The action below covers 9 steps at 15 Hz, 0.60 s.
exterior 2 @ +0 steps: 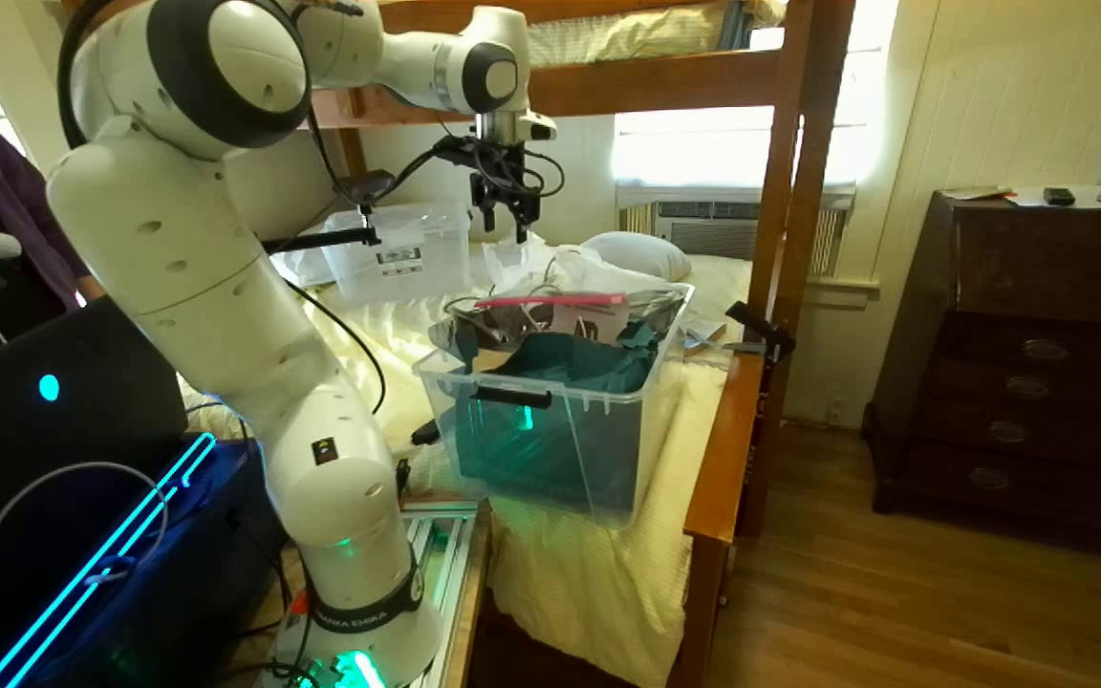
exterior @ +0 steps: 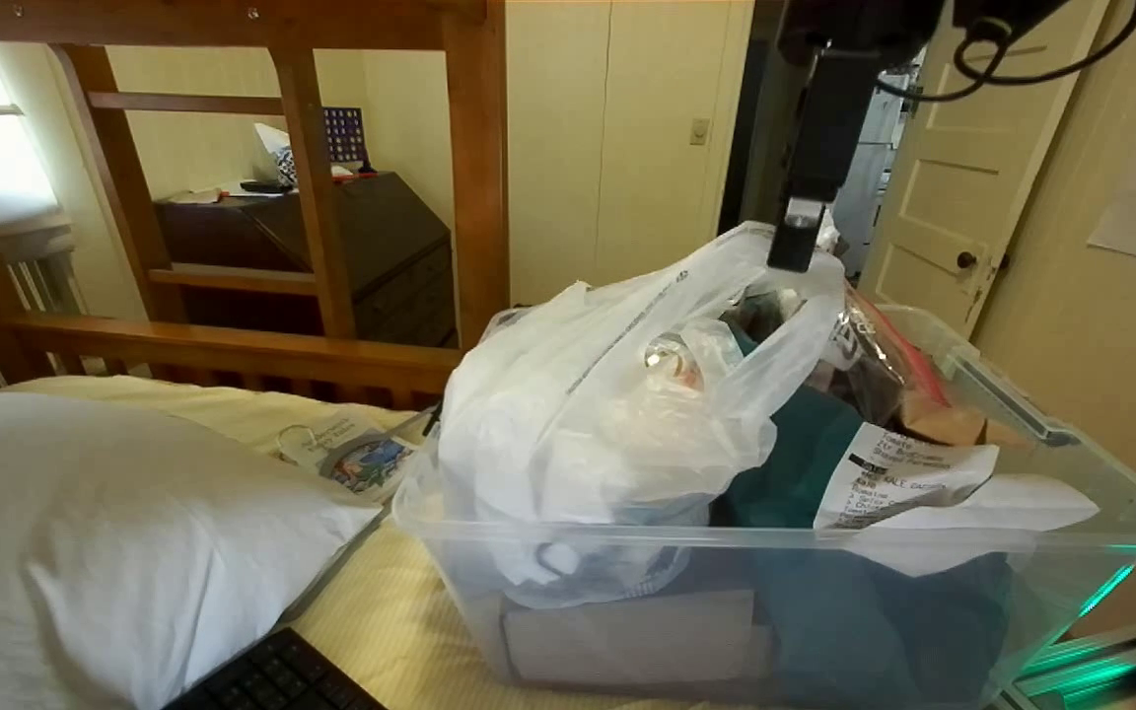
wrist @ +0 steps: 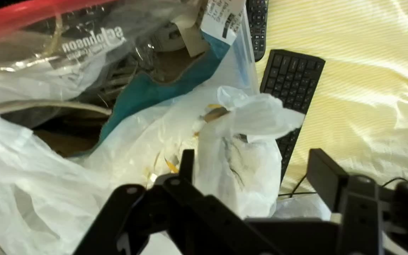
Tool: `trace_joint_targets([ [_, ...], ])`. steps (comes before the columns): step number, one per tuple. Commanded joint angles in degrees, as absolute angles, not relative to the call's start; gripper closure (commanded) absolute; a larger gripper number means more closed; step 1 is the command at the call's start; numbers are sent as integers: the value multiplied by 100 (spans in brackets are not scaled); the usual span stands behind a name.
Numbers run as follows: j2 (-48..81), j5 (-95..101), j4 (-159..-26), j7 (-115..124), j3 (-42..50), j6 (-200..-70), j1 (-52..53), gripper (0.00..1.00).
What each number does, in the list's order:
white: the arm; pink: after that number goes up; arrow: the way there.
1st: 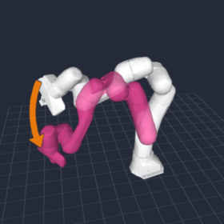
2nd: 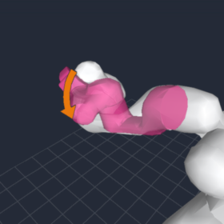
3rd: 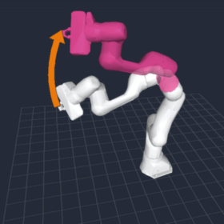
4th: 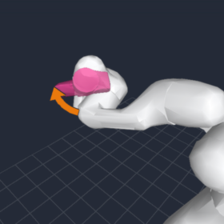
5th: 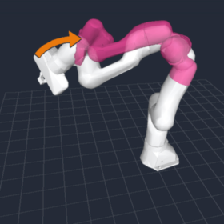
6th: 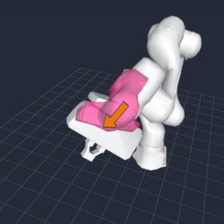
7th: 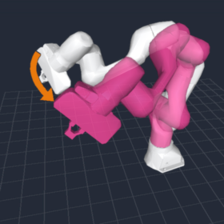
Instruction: Move the objects in the plastic
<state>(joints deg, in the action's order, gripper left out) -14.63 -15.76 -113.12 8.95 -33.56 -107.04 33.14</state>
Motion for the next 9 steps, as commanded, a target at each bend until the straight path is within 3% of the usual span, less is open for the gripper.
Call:
trace_joint_targets([
  [1,-1209,-1008,-10674,1189,-3609,-10456,3179,0],
  [6,-887,-376,-10444,761,-3847,-10872,3101,0],
  [7,-682,-251,-10389,636,-3914,-11019,3091,9],
  [8,-495,-201,-10350,508,-3959,-11189,3100,26],
  [9,-242,-149,-10300,354,-3995,-11404,3111,34],
])
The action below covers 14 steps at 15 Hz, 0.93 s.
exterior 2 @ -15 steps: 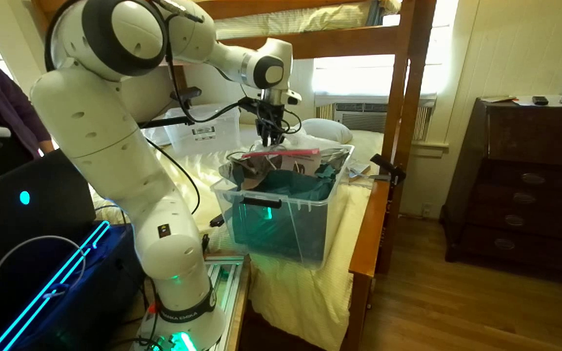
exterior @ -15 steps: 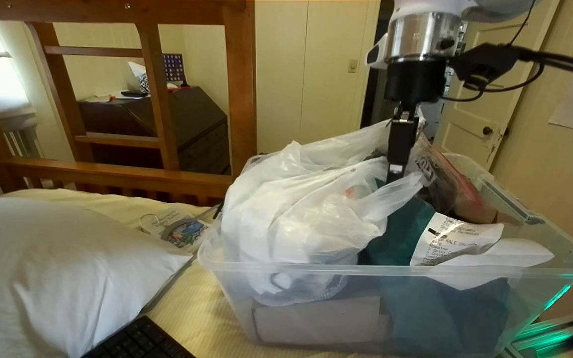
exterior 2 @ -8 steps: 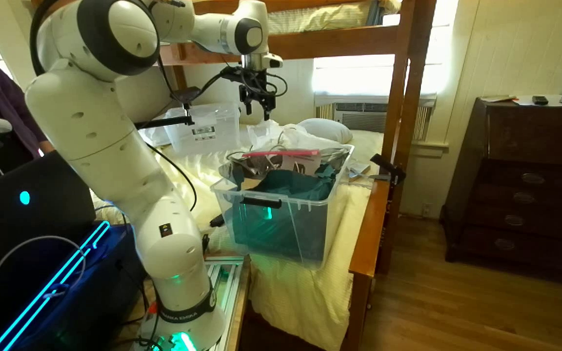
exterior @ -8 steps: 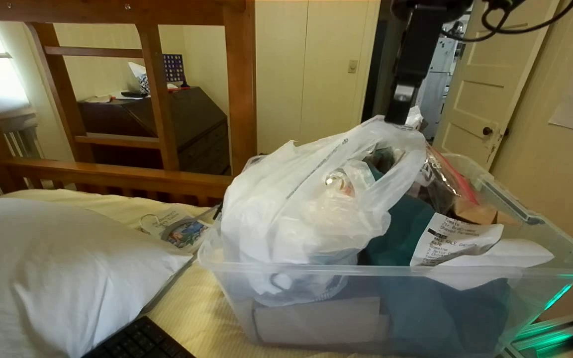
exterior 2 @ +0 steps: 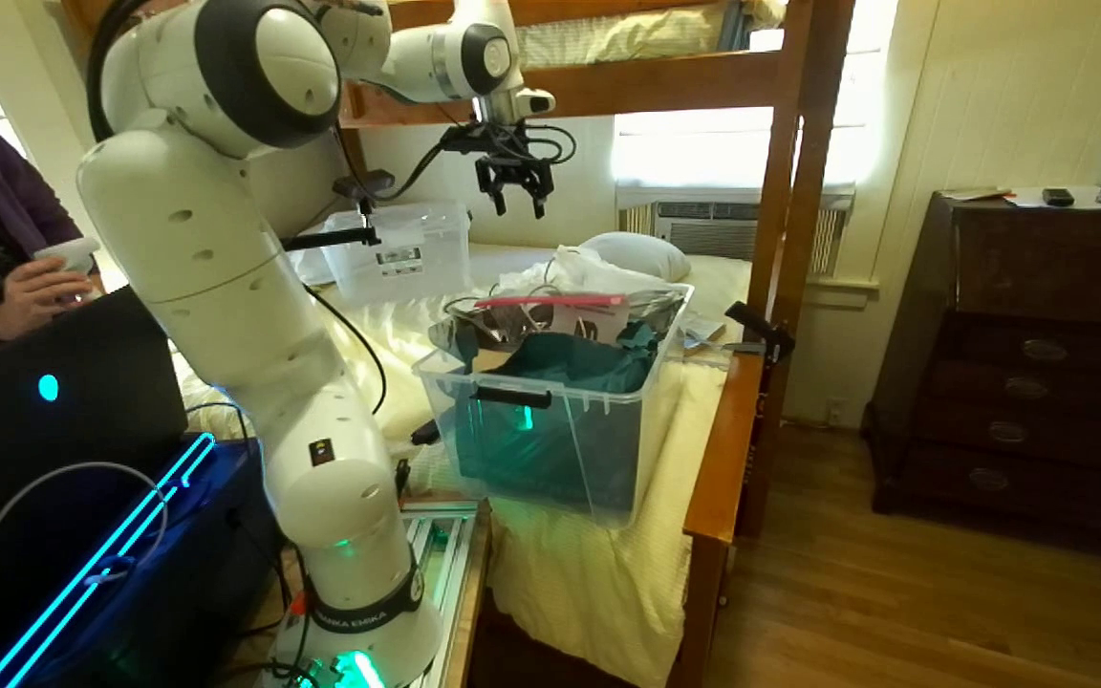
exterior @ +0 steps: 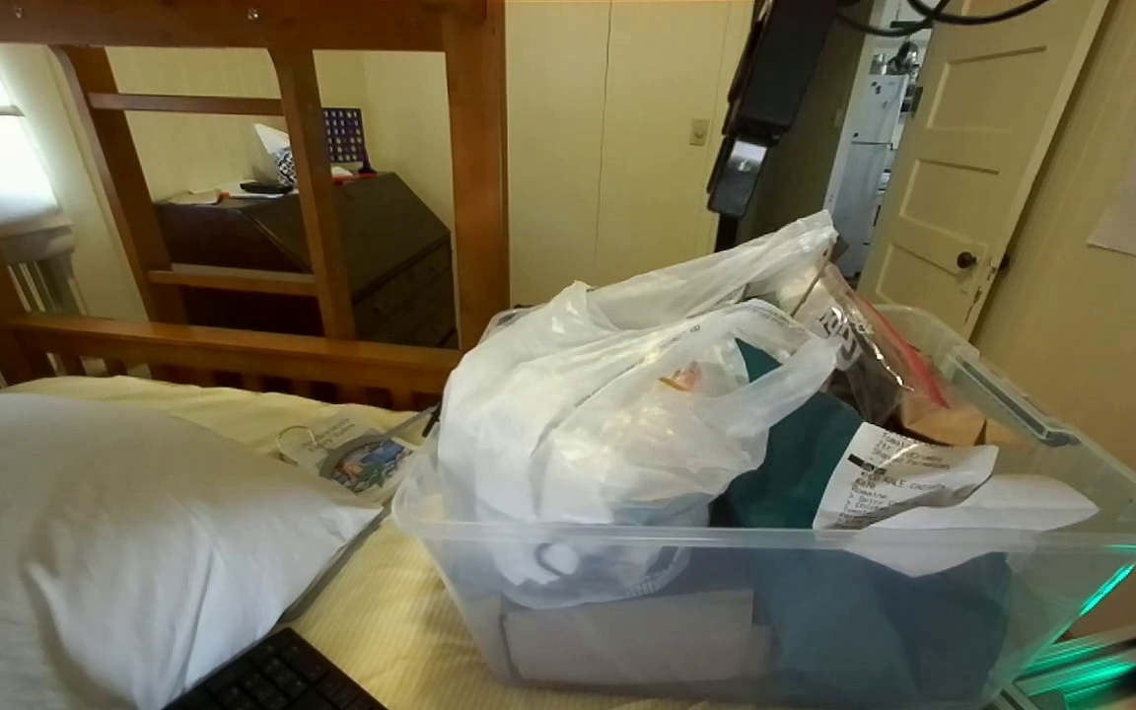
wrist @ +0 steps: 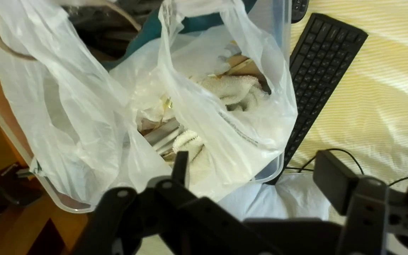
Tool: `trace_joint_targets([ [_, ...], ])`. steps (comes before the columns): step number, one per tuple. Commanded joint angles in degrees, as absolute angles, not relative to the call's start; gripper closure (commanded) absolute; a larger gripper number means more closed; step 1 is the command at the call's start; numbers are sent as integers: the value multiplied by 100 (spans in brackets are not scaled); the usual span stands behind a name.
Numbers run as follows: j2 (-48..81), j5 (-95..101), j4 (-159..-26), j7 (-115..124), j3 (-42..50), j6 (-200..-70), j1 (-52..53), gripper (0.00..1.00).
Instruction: Move the objects in the plastic
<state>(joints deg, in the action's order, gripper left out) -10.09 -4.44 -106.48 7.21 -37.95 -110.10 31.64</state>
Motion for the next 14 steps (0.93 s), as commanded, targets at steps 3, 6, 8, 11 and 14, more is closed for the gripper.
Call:
trace_joint_targets([
  [3,486,310,-10068,12,-4078,-11772,3181,55],
  [6,1171,948,-9604,-283,-4001,-11814,3331,76],
  [8,1534,1219,-9254,-468,-3906,-11800,3482,90],
  [11,1974,1427,-8649,-796,-3770,-11784,3759,100],
  [14,2350,1350,-8252,-1076,-3533,-11870,3985,100],
])
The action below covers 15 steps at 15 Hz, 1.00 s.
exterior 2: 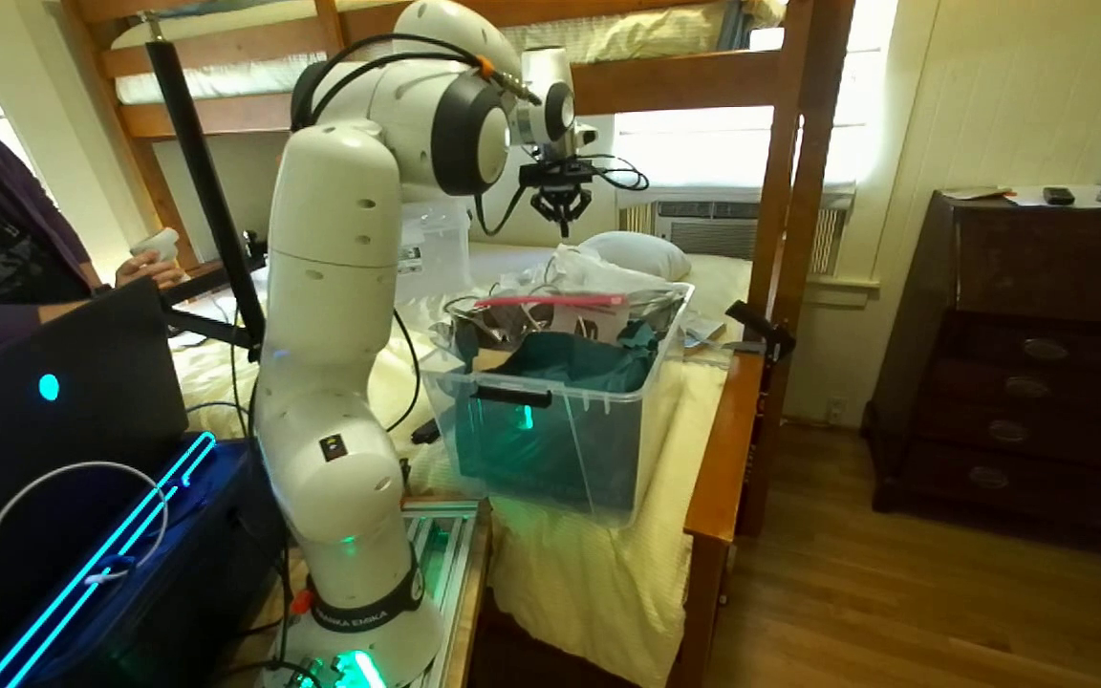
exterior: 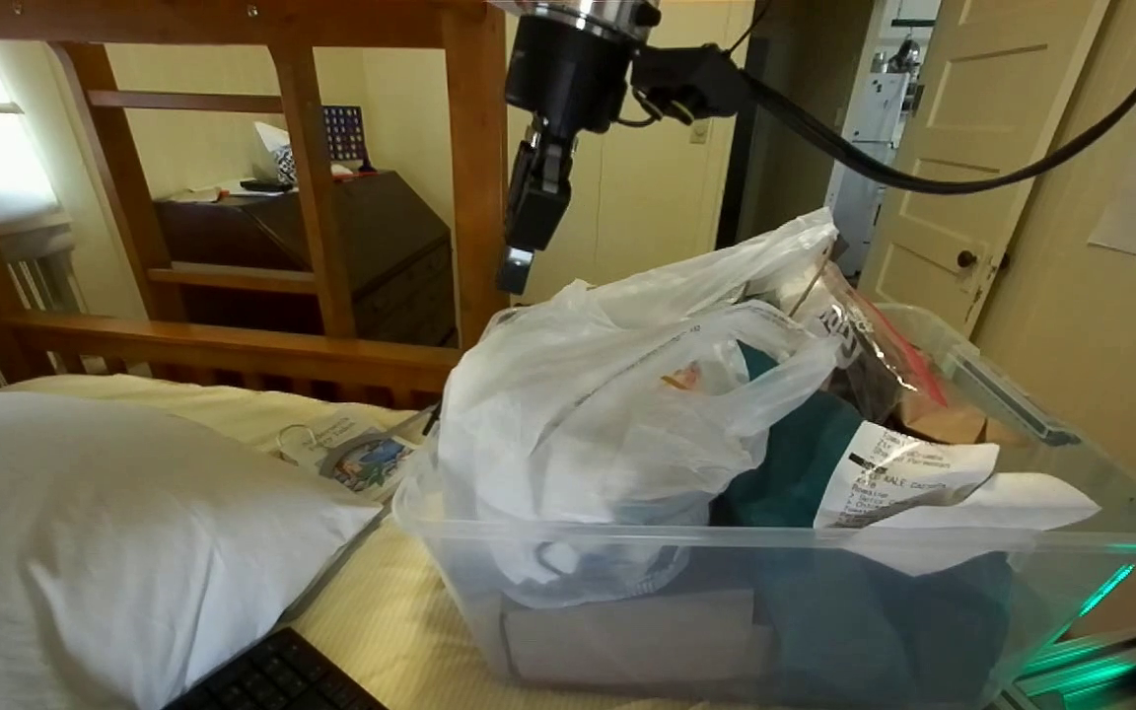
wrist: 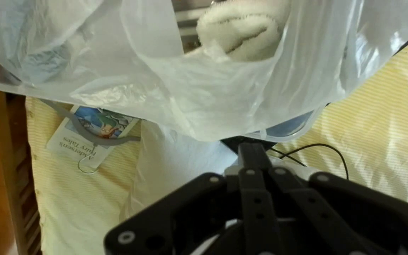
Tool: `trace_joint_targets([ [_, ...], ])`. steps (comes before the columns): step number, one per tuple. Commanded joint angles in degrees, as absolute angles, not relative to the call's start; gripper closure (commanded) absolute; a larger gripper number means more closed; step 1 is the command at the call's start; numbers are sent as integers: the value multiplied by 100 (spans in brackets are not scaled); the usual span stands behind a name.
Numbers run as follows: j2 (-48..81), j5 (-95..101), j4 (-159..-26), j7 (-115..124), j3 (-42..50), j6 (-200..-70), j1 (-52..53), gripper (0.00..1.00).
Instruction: Move the objects in the plastic
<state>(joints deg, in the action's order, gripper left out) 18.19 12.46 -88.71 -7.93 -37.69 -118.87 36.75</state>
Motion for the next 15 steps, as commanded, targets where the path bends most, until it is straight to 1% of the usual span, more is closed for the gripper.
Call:
trace_joint_targets([
  [1,2449,1303,-8156,-1156,-3442,-11887,4056,100],
  [7,2798,1124,-7871,-1307,-2774,-11854,4290,100],
  [11,2742,855,-7990,-1338,-2674,-11592,4269,100],
  [15,2567,664,-8268,-1214,-2643,-11059,4265,100],
])
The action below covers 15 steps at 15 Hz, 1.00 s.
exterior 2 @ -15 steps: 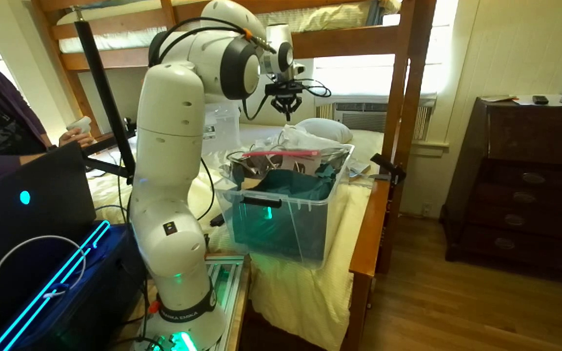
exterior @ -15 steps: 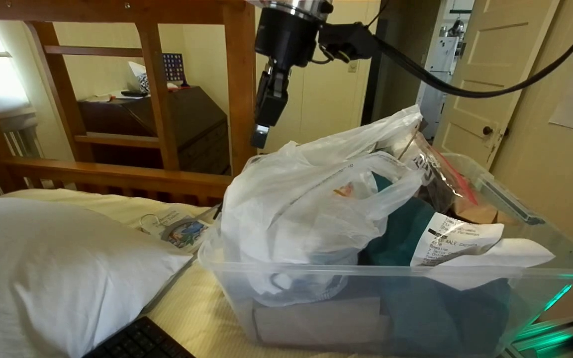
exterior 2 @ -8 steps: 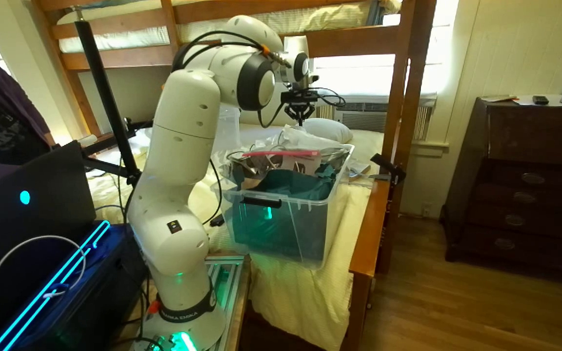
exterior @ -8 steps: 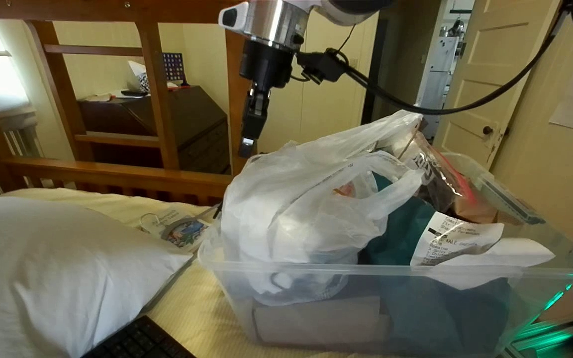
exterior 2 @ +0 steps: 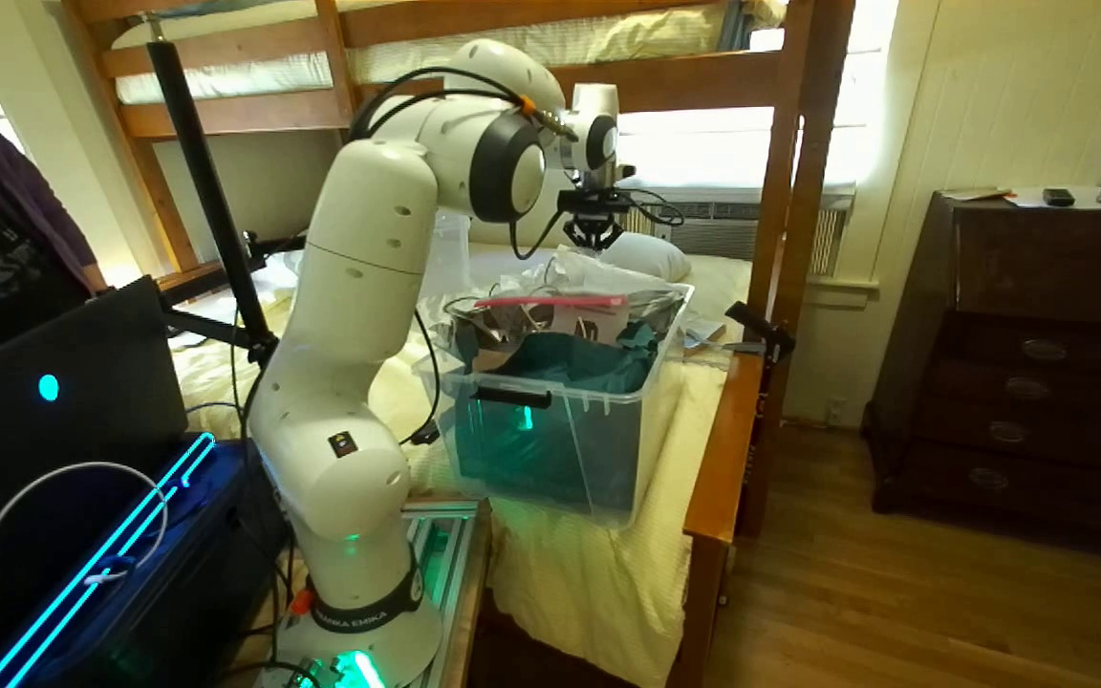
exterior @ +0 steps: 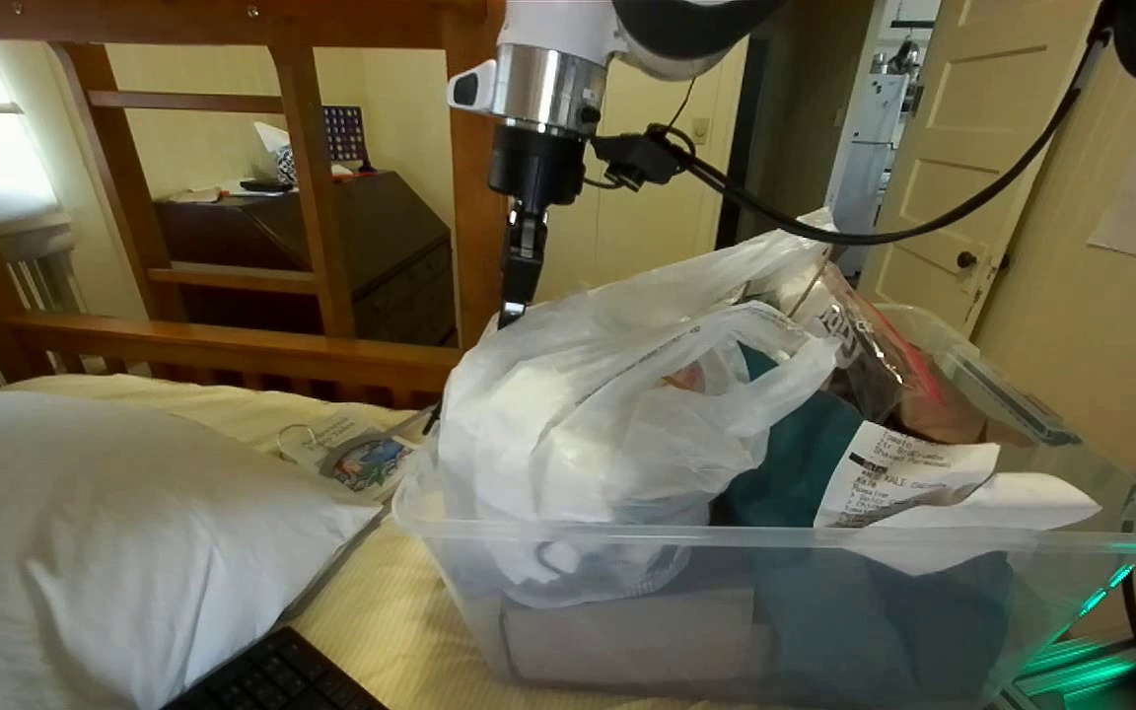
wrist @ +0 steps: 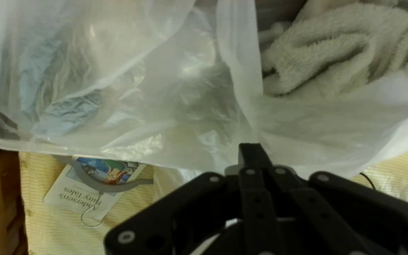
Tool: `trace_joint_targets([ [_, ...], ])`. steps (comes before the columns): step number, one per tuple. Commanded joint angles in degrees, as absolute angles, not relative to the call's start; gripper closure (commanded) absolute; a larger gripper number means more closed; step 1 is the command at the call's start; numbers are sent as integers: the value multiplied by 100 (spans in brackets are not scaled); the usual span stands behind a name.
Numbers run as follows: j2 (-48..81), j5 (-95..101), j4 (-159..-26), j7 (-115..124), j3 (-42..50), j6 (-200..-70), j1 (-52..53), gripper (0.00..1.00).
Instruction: Move the objects in the plastic
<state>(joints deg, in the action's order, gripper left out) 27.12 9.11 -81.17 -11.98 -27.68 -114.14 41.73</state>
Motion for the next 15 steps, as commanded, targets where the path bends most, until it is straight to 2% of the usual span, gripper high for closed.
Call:
trace_joint_targets([
  [1,2528,629,-8354,-1190,-2634,-10965,4255,100],
  [15,1935,-172,-10068,-1023,-2623,-11148,3867,100],
])
